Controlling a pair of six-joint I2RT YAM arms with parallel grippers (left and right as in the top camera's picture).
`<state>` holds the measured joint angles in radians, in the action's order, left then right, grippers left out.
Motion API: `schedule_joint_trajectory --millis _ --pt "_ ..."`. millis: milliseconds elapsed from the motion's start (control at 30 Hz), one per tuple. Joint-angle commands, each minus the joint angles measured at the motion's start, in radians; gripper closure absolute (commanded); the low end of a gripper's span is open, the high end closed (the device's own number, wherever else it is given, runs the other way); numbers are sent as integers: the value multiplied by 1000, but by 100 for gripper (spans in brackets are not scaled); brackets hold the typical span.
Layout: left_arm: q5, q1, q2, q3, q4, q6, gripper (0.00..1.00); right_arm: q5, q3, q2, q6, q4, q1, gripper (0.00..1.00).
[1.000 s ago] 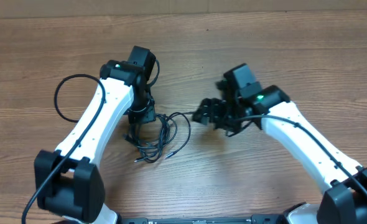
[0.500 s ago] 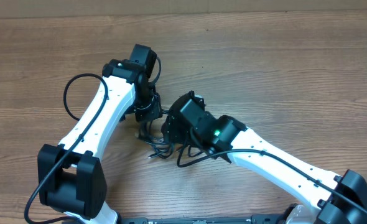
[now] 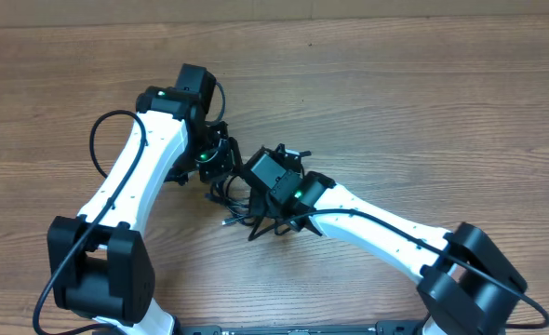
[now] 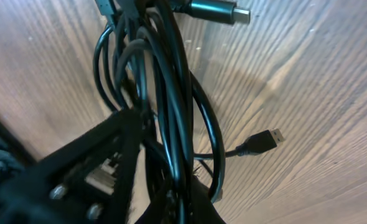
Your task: Untangle cables
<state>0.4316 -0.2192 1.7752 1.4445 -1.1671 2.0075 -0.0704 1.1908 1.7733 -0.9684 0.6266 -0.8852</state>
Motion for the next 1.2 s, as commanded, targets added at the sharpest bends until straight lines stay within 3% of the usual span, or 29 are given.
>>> schedule_joint_trajectory --millis 0,133,267,400,500,633,900,1033,1167 --pt "88 8 3 -3 -14 -36 95 -18 0 21 -4 -15 -2 56" --pt "91 8 3 -3 -14 -41 96 -39 0 40 -4 -66 -3 56" --pt "90 8 3 -3 -15 -41 95 -71 0 92 -5 -151 -3 82" --pt "89 10 3 -3 -15 -63 96 -72 0 155 -5 -196 -3 96" --pt "48 11 3 -3 -14 -72 96 -60 0 169 -4 -176 0 96" --pt "-112 23 3 -3 -7 -119 96 -28 2 106 22 -98 23 96" --pt "-520 78 3 -4 17 -219 95 189 2 -282 333 64 150 96" --pt "-592 114 3 -4 16 -293 94 229 2 -486 422 64 220 96" --pt "-593 117 3 -4 16 -380 92 230 2 -567 427 48 273 96"
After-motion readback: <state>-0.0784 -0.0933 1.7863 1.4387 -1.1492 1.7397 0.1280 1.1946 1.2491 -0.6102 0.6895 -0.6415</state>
